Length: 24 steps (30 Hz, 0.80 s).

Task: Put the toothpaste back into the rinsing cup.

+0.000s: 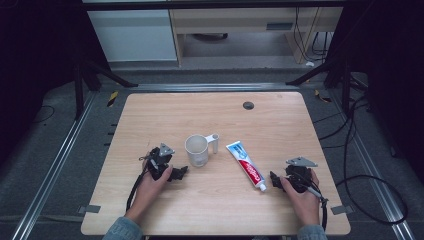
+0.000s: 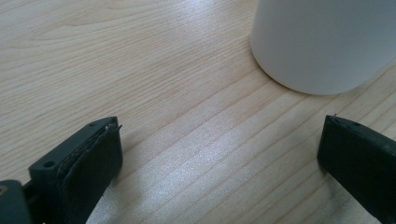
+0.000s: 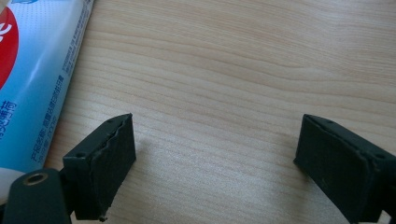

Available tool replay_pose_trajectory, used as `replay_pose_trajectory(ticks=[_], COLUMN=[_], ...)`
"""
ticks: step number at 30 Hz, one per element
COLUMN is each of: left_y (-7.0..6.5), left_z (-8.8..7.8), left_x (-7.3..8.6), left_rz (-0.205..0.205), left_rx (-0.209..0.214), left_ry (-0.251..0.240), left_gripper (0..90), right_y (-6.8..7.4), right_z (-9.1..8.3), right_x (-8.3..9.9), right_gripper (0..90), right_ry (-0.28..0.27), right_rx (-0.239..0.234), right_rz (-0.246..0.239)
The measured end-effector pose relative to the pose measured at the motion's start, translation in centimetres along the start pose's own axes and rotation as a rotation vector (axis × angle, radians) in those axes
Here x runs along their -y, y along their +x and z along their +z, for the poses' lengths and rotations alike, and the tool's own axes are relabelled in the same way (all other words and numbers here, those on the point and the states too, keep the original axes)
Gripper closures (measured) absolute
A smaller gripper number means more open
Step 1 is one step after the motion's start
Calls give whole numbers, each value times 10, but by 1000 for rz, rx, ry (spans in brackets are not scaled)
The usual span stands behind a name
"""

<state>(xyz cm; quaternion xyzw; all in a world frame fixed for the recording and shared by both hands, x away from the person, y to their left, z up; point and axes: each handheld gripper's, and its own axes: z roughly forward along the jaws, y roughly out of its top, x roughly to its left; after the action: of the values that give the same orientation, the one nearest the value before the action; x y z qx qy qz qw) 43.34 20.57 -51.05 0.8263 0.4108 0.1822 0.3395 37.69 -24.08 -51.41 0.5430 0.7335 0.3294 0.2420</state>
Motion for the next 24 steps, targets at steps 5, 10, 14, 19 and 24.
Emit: replay_pose_trajectory(ticks=[5,10,14,19,24], left_y=[0,0,0,1,3], left_z=[0,0,1,3,6], left_x=[0,0,-1,-4,-7], left_rz=[-1,-2,1,1,-2], left_rx=[-1,-1,-2,-1,-5], left_ry=[1,0,2,2,4], left_gripper=[0,0,0,0,0], right_y=[0,0,0,10,28], right_z=[1,1,1,-14,-28], right_x=[-1,-1,-1,-20,-57], right_gripper=[121,121,129,188,232], right_ry=[0,-1,1,43,127], right_rx=[1,3,1,13,24], right_rz=[5,3,4,-44,-112])
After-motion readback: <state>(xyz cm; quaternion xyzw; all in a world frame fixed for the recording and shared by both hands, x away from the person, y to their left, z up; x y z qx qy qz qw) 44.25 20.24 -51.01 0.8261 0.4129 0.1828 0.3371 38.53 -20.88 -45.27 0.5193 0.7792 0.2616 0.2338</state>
